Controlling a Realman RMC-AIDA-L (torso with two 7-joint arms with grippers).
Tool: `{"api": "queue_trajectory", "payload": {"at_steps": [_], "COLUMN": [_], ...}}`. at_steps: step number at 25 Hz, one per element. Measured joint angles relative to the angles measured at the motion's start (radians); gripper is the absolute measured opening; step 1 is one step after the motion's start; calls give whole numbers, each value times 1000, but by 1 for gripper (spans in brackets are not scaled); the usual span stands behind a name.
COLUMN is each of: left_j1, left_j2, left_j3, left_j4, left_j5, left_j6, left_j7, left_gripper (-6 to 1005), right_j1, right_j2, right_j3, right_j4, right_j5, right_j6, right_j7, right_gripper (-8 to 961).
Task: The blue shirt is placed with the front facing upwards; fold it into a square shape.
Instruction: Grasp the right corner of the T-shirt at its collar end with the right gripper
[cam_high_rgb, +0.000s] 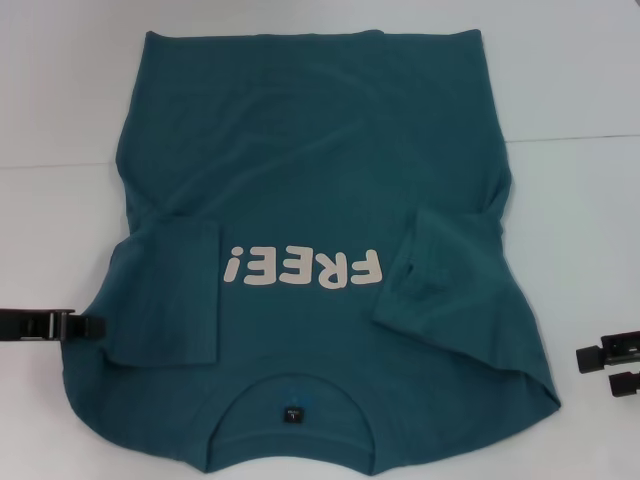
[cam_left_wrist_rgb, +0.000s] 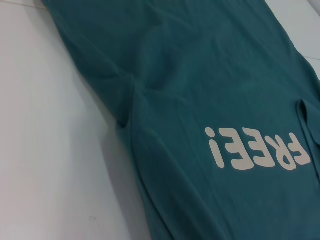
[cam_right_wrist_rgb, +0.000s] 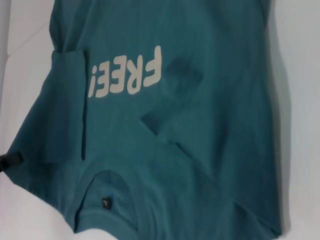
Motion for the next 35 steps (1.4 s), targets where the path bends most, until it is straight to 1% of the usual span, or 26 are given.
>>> {"api": "queue_trajectory", "payload": {"at_steps": [7, 10, 14, 19, 28, 35], "left_j1": [0, 0, -2, -10, -14, -18], "left_j2": [4, 5, 7, 9, 12, 15], "left_j3": [0, -1, -1, -1, -1, -1], "left_j4": [1, 3, 9, 24, 39, 53], "left_j5": [1, 1, 1, 1, 1, 1], "left_j6": [2, 2, -4, -7, -9, -17], "left_j7": [9, 11, 12, 18, 25, 26], "left_gripper": [5, 5, 5, 6, 6, 6], "right_j1": [-1, -3, -4, -1, 5, 14], "right_j2": [21, 33, 43, 58, 72, 77], "right_j3": [-14, -23, -49, -60, -102, -112], "right_j4": [1, 18, 40, 42, 61, 79], "right_j5": [0, 0, 0, 0, -1, -2], "right_j6": [72, 97, 134, 154, 202, 216], "right_j7": [7, 5, -1, -7, -6, -7], "right_gripper": [915, 917, 919, 921, 919, 917]}}
